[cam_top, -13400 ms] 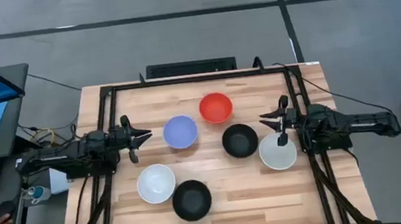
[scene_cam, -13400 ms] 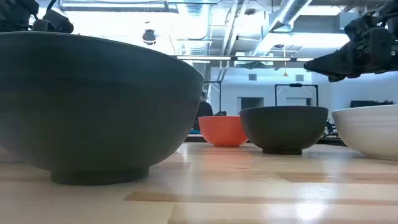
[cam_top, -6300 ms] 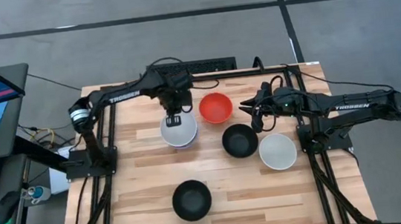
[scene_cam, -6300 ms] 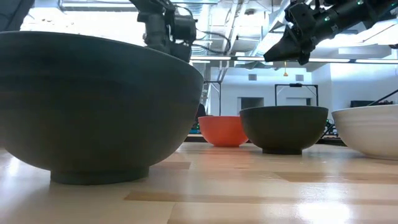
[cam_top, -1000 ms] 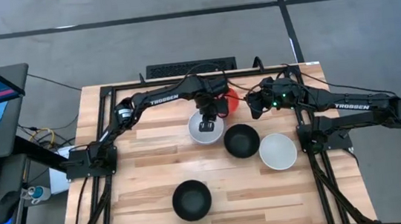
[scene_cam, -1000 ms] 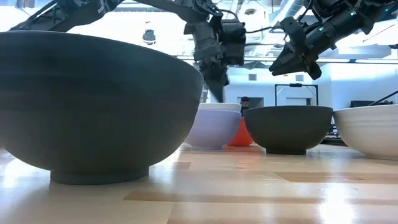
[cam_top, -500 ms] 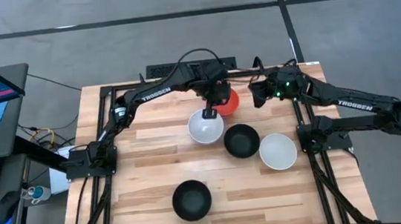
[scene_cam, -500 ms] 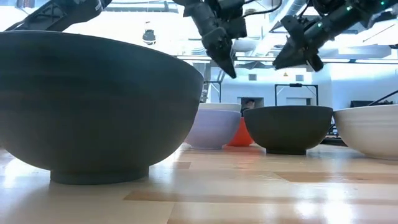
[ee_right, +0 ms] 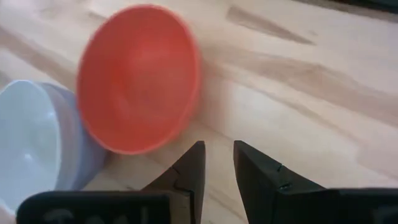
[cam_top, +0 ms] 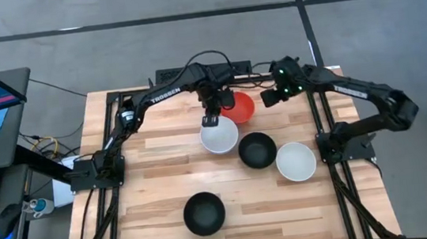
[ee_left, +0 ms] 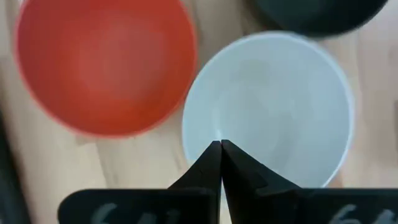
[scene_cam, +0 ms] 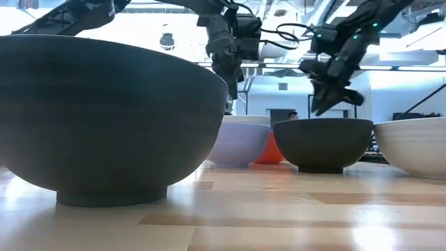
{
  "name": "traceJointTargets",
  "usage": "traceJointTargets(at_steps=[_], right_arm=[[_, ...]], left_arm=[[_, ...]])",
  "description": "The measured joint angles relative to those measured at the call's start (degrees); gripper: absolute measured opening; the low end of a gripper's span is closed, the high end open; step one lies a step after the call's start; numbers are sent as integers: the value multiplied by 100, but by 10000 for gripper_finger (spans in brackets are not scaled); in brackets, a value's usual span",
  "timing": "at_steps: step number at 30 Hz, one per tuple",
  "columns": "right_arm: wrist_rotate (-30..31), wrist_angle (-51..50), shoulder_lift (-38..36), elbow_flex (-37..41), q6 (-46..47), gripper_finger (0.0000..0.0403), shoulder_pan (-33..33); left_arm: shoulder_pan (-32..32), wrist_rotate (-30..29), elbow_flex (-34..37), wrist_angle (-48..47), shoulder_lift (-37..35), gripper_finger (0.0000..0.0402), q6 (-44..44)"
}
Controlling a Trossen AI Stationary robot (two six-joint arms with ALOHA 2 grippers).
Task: Nest bowls inside each other
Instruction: Stack the left white bowl on top of the purple bowl
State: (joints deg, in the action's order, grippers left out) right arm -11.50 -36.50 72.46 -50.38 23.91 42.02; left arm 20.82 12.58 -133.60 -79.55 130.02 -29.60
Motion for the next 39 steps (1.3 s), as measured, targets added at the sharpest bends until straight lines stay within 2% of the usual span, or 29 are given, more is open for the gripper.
traceJointTargets(at_steps=[3, 6, 10, 17, 23, 27, 31, 36, 39], right_arm=[[-61, 412, 283, -237, -291, 107, -47], [-449, 411, 567, -567, -240, 107, -34], [-466, 358, 754, -933, -401, 107, 81], [-451, 65, 807, -1196, -425, 107, 770], [-471, -154, 651, -1222, -774, 107, 1171], [-477, -260, 617, -1220, -935, 107, 1217], [-497, -290, 587, -1220, -956, 107, 1140], [-493, -241, 591, -1220, -901, 107, 939], [-493, -104, 591, -1218, -895, 107, 807]], left_arm=[[-60, 113, 0, 217, 0, 0, 11], [-161, 182, 22, 257, 9, 0, 92], [-320, 175, 448, 327, 21, 0, 234], [-698, -16, 1651, 1100, -68, 0, 861], [-1053, -132, 3077, 2496, -965, 0, 1973], [-1230, -278, 4036, 3217, -1338, 0, 2607], [-1345, -392, 4363, 3054, -1344, 0, 2922], [-1493, -581, 4352, 2413, -1405, 0, 3010], [-1536, -604, 4365, 2354, -1527, 0, 3038]])
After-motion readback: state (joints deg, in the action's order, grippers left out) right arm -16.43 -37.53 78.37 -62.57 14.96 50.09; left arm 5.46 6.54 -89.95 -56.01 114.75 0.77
